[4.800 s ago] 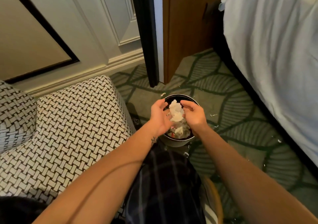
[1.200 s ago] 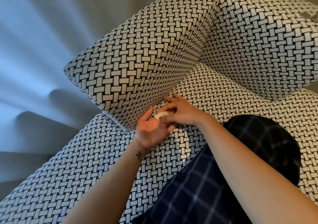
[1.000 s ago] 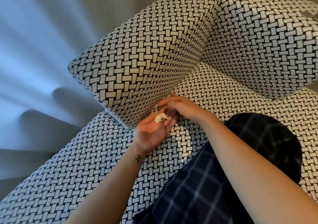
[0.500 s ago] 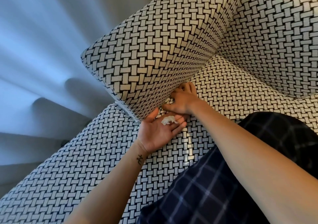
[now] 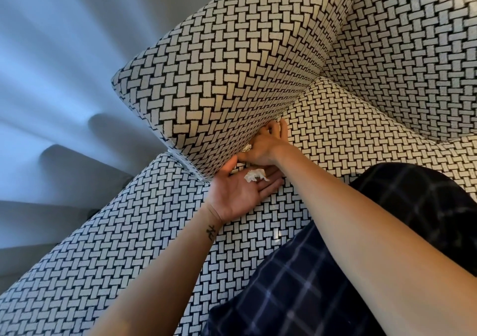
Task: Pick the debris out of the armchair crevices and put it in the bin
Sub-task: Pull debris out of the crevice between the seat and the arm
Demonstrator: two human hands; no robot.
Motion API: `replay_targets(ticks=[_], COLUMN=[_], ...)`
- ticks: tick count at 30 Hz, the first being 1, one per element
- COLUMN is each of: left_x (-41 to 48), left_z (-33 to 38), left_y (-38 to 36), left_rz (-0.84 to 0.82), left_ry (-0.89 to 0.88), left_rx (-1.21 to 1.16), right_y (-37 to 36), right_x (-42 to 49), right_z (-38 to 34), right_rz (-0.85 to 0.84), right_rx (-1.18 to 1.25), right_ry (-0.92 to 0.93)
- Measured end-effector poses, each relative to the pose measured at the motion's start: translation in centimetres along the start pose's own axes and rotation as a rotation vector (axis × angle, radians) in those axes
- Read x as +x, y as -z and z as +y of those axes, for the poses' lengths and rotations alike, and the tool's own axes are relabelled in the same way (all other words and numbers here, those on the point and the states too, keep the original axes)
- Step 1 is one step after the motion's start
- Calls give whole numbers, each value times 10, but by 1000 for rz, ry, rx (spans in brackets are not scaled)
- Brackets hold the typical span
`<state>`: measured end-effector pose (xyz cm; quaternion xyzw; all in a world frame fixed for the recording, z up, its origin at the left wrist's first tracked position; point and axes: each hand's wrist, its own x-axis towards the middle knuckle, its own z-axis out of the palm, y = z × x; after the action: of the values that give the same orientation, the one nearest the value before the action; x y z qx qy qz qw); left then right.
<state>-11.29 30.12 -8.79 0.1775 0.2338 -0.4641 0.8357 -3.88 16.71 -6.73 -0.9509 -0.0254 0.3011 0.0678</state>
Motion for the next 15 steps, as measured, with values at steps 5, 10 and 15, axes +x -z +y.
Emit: replay_targets(ticks=[5, 10, 15], left_x=[-4, -9, -13], left_z=[-3, -4, -3], left_y=[3, 4, 3], left_rz=[14, 44, 24], left_ry=[-43, -76, -72], left_rx=[-1, -50, -76], right_y=[-3, -10, -9], right_x=[-3, -5, -9], right_z=[14, 17, 21], right_rz=[87, 211, 241], right_rx=[183, 320, 455], right_ry=[76, 84, 98])
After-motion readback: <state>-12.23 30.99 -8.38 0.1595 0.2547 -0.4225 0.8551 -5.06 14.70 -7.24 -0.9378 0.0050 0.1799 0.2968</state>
